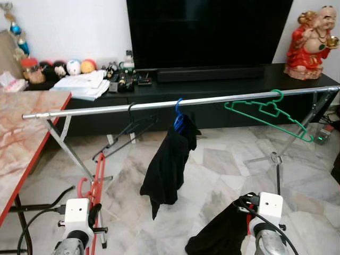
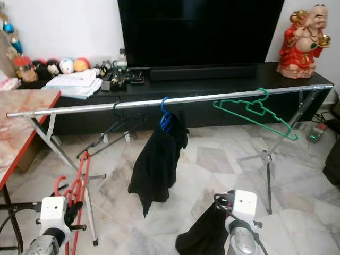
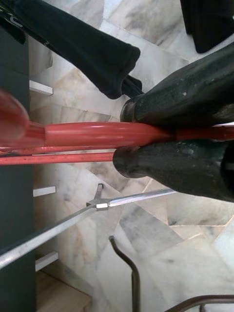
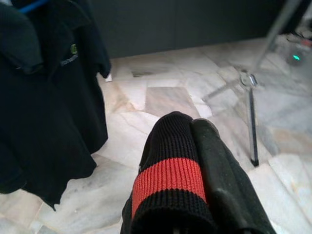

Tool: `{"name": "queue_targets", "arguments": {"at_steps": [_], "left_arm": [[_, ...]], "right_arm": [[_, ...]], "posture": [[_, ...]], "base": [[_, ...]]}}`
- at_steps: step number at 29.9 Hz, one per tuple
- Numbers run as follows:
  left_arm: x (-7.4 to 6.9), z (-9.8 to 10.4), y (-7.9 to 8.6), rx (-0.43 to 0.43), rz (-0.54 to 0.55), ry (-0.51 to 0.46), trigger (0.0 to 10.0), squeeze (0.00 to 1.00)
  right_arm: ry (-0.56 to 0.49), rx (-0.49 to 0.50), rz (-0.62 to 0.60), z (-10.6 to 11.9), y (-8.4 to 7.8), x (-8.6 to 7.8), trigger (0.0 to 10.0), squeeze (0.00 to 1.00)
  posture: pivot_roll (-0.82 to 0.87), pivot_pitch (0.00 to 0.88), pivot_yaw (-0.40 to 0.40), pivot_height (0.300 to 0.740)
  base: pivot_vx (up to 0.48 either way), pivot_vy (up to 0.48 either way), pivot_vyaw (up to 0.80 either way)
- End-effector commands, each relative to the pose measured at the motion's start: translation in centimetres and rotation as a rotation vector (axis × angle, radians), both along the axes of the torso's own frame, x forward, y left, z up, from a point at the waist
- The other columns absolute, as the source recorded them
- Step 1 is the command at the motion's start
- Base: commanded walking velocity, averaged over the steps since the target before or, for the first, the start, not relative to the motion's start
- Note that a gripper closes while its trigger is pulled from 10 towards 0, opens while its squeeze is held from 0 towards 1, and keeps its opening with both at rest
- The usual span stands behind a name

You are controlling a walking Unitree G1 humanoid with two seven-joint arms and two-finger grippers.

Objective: Hang hanger

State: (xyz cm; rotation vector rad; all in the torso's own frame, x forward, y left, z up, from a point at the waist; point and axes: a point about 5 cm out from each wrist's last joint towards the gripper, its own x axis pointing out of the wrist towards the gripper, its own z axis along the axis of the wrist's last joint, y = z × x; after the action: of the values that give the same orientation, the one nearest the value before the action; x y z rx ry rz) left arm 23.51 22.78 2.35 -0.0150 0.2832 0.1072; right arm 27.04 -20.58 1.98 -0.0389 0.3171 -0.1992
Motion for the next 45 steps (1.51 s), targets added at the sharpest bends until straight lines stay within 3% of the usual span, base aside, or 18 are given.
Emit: {"name": "queue_targets", "arguments": {"at_steps": [1,8,14,24,27,36,45], "left_arm": [[-0.7,0.0,0.0,-0.007,0.008,-0.001,10.0,0.00],[-1.0,0.2,-1.5,0.007,-0.080,0.009,10.0,0.00],[-1.1,0.0,-1.9,0.026,-0.181,0.046,10.0,0.00],[-0.1,0.7,-1.4,0.026,-0.176,0.036,10.0,0.00],[0.5,0.5,-1.2,0.034,-0.180,0.036,10.0,0.00],[0.6,0.7,-1.0,0.047,-0.156,0.024,10.0,0.00],[1.4,1.0,-0.5,0.044,-0.115,-0.010,10.0,0.00]], "right_arm": [[-0.039,-0.018,0.020,0.8,-0.3,0.4,10.0,0.00],[-0.058,-0.025,-0.012,1.8,-1.7,1.8,10.0,0.00],[-0.054,-0.033,-0.072,1.3,-2.6,1.1,10.0,0.00],[-0.067,-0.021,-0.073,1.2,-2.1,1.2,10.0,0.00],[-0.073,-0.010,-0.044,1.8,-1.0,2.2,10.0,0.00],[-0.074,-0.020,-0.060,2.6,-1.7,3.4,10.0,0.00],[-0.101,-0.009,-0.025,3.7,-0.9,4.7,10.0,0.00]], "posture": [[0.12,0.005,-0.028,0.740],[0.13,0.021,0.004,0.740],[0.07,0.017,0.056,0.740],[0.06,0.005,0.086,0.740],[0.03,0.000,0.056,0.740],[0.04,0.000,0.052,0.740],[0.06,0.000,0.010,0.740]], "base": [[0.000,0.000,0.00],[0.000,0.000,0.00],[0.000,0.000,0.00],[-0.073,0.000,0.00],[-0.256,0.000,0.00],[-0.275,0.000,0.00],[-0.323,0.000,0.00]]}}
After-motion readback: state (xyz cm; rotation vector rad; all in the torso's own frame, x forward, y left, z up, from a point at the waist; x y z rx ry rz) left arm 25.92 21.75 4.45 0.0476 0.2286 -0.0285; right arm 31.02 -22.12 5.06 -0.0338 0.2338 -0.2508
